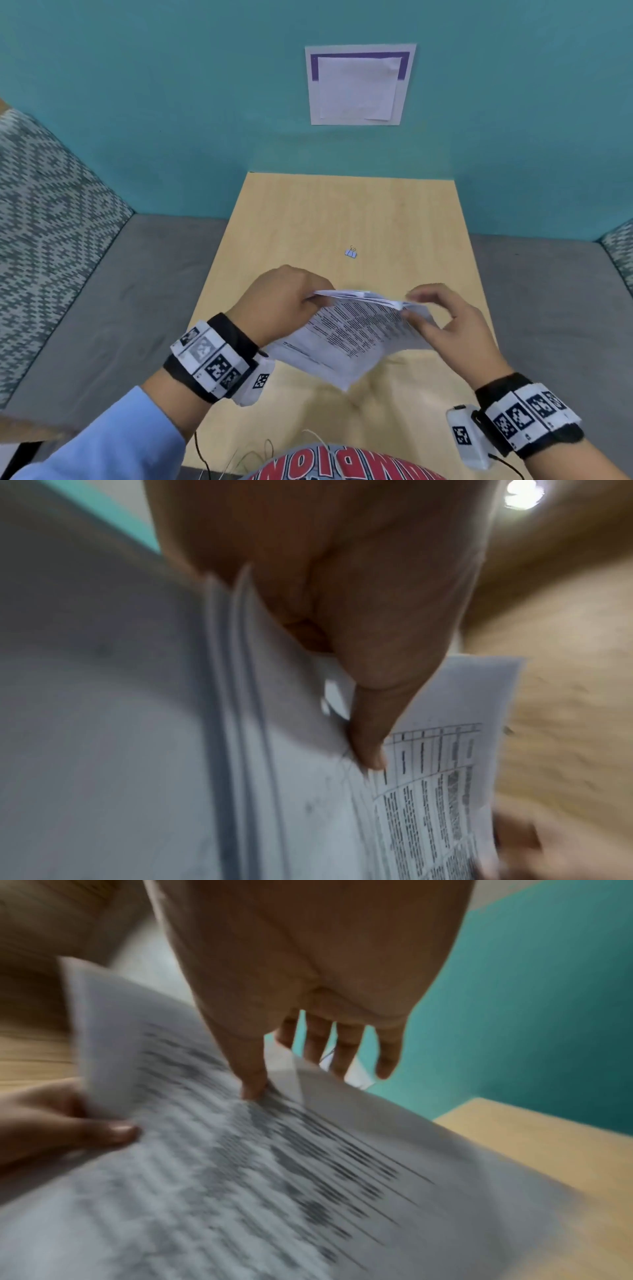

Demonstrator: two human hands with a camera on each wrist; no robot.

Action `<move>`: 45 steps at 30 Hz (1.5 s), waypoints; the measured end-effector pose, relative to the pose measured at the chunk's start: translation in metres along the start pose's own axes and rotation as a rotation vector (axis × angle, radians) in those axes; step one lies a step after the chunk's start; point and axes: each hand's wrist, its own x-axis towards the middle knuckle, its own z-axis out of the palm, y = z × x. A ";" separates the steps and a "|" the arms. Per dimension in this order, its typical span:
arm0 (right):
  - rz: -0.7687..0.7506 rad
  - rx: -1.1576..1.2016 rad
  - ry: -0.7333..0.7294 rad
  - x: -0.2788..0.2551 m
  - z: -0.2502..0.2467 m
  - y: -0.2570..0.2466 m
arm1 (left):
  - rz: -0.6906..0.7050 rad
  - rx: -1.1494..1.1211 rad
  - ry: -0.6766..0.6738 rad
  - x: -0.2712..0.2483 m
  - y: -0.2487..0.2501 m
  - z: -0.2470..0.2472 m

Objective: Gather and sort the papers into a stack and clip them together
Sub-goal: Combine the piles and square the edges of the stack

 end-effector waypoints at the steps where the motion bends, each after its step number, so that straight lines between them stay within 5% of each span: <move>1: 0.093 -0.039 0.039 0.002 -0.008 0.013 | -0.032 -0.126 0.034 -0.002 -0.009 -0.001; 4: 0.359 0.147 0.038 0.002 -0.028 0.039 | -0.208 -0.521 0.112 -0.013 -0.032 -0.005; 8: 0.403 0.700 -0.079 -0.001 -0.026 0.030 | -0.326 -0.925 0.154 -0.025 -0.042 0.002; 12: 0.243 0.531 -0.052 0.005 -0.028 0.016 | -0.329 -1.058 0.246 -0.028 -0.048 0.021; 16: 0.273 0.292 0.087 -0.001 -0.014 0.036 | -0.404 -1.000 0.223 -0.027 -0.060 0.058; 22: 0.434 0.072 -0.055 -0.022 0.043 0.084 | -0.591 -0.773 -0.028 -0.032 -0.097 0.148; 29: 0.490 0.204 0.076 -0.013 0.047 0.082 | -0.581 -0.843 0.246 -0.022 -0.093 0.141; 35: 0.431 0.165 -0.017 -0.015 0.046 0.078 | -0.623 -0.880 0.074 -0.025 -0.102 0.148; 42: 0.343 0.190 0.092 -0.006 0.034 0.063 | -0.540 -0.850 0.289 -0.013 -0.099 0.130; 45: 0.338 0.160 0.048 -0.006 0.032 0.063 | -0.510 -0.858 0.259 -0.012 -0.101 0.130</move>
